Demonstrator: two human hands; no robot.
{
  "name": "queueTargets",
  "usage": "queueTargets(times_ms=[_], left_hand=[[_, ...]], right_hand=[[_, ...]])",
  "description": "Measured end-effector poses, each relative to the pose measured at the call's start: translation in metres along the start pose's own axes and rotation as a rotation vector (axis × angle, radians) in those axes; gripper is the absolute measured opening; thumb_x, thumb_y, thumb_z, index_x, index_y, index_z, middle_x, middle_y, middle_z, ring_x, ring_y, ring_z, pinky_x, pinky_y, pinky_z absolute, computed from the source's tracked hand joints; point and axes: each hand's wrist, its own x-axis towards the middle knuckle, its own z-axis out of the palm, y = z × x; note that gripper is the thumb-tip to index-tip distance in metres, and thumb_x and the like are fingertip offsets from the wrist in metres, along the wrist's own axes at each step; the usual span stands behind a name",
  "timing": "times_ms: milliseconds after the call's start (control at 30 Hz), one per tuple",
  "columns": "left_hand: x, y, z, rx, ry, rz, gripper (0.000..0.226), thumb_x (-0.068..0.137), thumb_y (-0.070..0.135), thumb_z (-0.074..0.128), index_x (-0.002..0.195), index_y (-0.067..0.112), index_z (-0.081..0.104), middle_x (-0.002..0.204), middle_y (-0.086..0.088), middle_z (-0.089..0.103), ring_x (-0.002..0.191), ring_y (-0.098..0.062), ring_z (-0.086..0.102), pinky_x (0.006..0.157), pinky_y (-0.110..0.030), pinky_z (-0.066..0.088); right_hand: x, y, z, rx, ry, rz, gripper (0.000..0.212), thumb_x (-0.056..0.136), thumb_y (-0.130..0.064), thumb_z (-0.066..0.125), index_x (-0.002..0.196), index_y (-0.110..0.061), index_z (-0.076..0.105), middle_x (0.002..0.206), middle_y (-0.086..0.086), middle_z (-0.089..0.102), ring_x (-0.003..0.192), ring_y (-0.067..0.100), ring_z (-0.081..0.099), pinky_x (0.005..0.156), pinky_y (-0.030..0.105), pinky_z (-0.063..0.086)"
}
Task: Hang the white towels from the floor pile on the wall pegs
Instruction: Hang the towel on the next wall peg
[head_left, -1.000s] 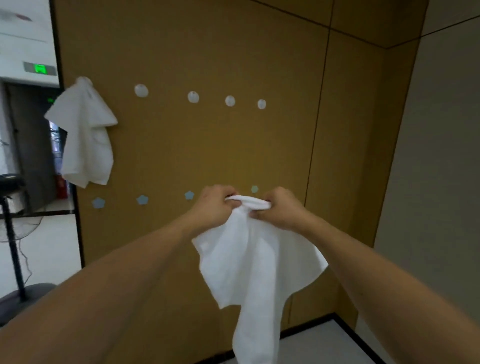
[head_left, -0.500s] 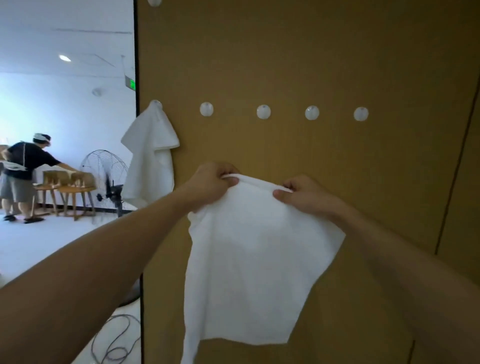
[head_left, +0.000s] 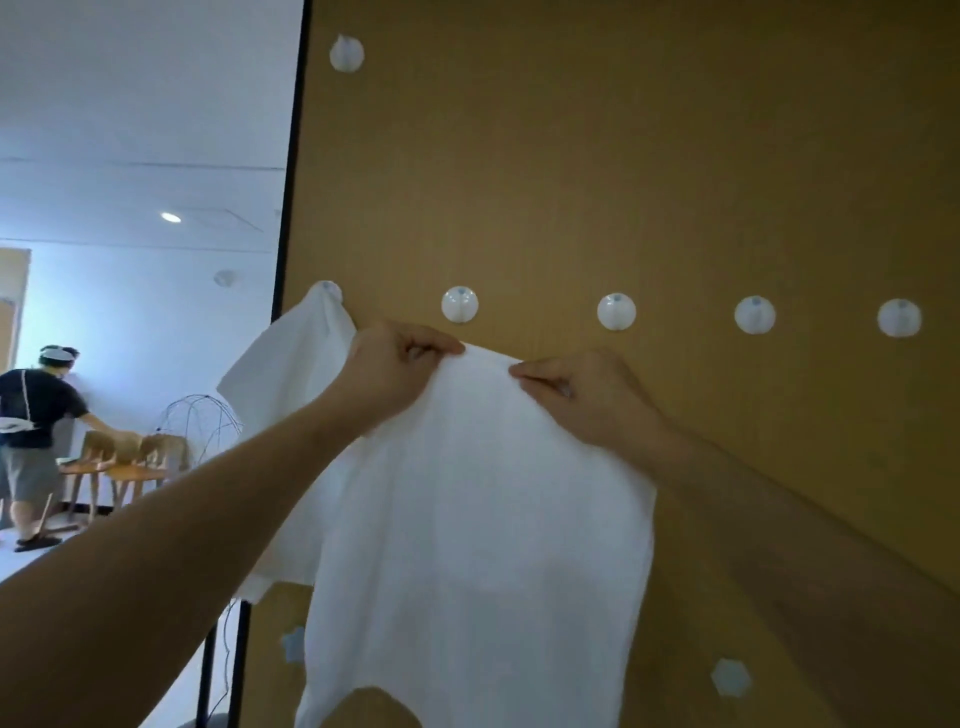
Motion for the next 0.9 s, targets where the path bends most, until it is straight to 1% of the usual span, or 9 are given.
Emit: queueTargets(times_ms=[67, 167, 367, 467, 600, 667, 733, 833, 900], left_hand=[[0.029, -0.021, -0.001, 0.089, 0.036, 0.041, 0.031, 0.093, 0.011, 0.053, 0.103, 0.028, 0.077, 0.11, 0.014, 0.071, 0.1, 0.007, 0.058, 0.083, 0.003, 0.034], [0.067, -0.047, -0.001, 0.261, 0.079, 0.092, 0.031, 0.097, 0.015, 0.05, 0.115, 0.027, 0.072, 0.12, 0.009, 0.068, 0.114, -0.006, 0.058, 0.092, -0.009, 0.031], [0.122, -0.081, 0.011, 0.426, 0.109, 0.005, 0.041, 0.101, 0.02, 0.044, 0.141, 0.023, 0.049, 0.137, -0.009, 0.057, 0.13, -0.031, 0.047, 0.103, -0.035, 0.035], [0.126, -0.093, 0.02, 0.416, 0.176, 0.097, 0.038, 0.098, 0.015, 0.046, 0.132, 0.025, 0.059, 0.122, -0.003, 0.067, 0.114, -0.024, 0.057, 0.091, -0.024, 0.034], [0.124, -0.091, 0.031, 0.361, 0.347, 0.186, 0.028, 0.094, 0.02, 0.047, 0.114, 0.03, 0.065, 0.094, 0.008, 0.071, 0.082, -0.011, 0.059, 0.076, -0.022, 0.037], [0.128, -0.084, 0.031, 0.302, 0.417, 0.21, 0.026, 0.092, 0.018, 0.049, 0.104, 0.03, 0.069, 0.094, 0.014, 0.07, 0.082, -0.006, 0.06, 0.073, -0.014, 0.039], [0.133, -0.077, 0.028, 0.275, 0.465, 0.212, 0.027, 0.09, 0.016, 0.052, 0.098, 0.03, 0.074, 0.097, 0.021, 0.068, 0.086, 0.0, 0.059, 0.077, -0.002, 0.034], [0.134, -0.076, 0.033, 0.286, 0.435, 0.118, 0.029, 0.09, 0.014, 0.053, 0.097, 0.031, 0.076, 0.103, 0.015, 0.072, 0.095, -0.004, 0.063, 0.082, -0.011, 0.039], [0.128, -0.084, 0.042, 0.368, 0.393, 0.071, 0.032, 0.092, 0.015, 0.051, 0.107, 0.031, 0.075, 0.11, 0.01, 0.072, 0.101, -0.008, 0.063, 0.083, -0.014, 0.037]], right_hand=[[0.04, 0.006, 0.017, -0.109, 0.031, -0.017, 0.027, 0.096, -0.039, 0.05, 0.11, -0.034, 0.073, 0.099, -0.009, 0.075, 0.09, 0.017, 0.069, 0.082, 0.036, 0.053], [0.089, 0.014, 0.038, -0.163, 0.056, -0.043, 0.031, 0.095, -0.039, 0.045, 0.105, -0.03, 0.073, 0.094, -0.006, 0.075, 0.084, 0.02, 0.068, 0.077, 0.039, 0.054], [0.16, 0.04, 0.066, -0.128, 0.11, 0.004, 0.029, 0.097, -0.032, 0.053, 0.119, -0.026, 0.07, 0.119, -0.005, 0.071, 0.111, 0.019, 0.064, 0.095, 0.037, 0.05], [0.167, 0.054, 0.072, -0.076, 0.132, 0.002, 0.031, 0.095, -0.037, 0.056, 0.121, -0.027, 0.069, 0.122, -0.007, 0.069, 0.115, 0.016, 0.062, 0.099, 0.037, 0.048], [0.165, 0.06, 0.077, -0.061, 0.273, -0.052, 0.013, 0.091, -0.033, 0.059, 0.099, -0.029, 0.068, 0.091, -0.005, 0.073, 0.082, 0.019, 0.066, 0.077, 0.039, 0.054], [0.169, 0.062, 0.073, -0.032, 0.344, -0.088, 0.012, 0.091, -0.025, 0.059, 0.096, -0.027, 0.07, 0.086, -0.002, 0.073, 0.076, 0.021, 0.066, 0.075, 0.041, 0.053], [0.176, 0.062, 0.069, -0.087, 0.33, -0.115, 0.02, 0.093, -0.022, 0.056, 0.103, -0.028, 0.074, 0.096, -0.003, 0.075, 0.086, 0.021, 0.068, 0.081, 0.04, 0.053], [0.178, 0.057, 0.074, -0.242, 0.225, -0.12, 0.028, 0.097, -0.025, 0.048, 0.112, -0.031, 0.071, 0.102, -0.003, 0.074, 0.088, 0.023, 0.067, 0.079, 0.036, 0.052], [0.167, 0.053, 0.083, -0.268, 0.179, -0.099, 0.032, 0.097, -0.025, 0.042, 0.116, -0.028, 0.068, 0.099, 0.002, 0.073, 0.084, 0.026, 0.065, 0.075, 0.037, 0.051]])
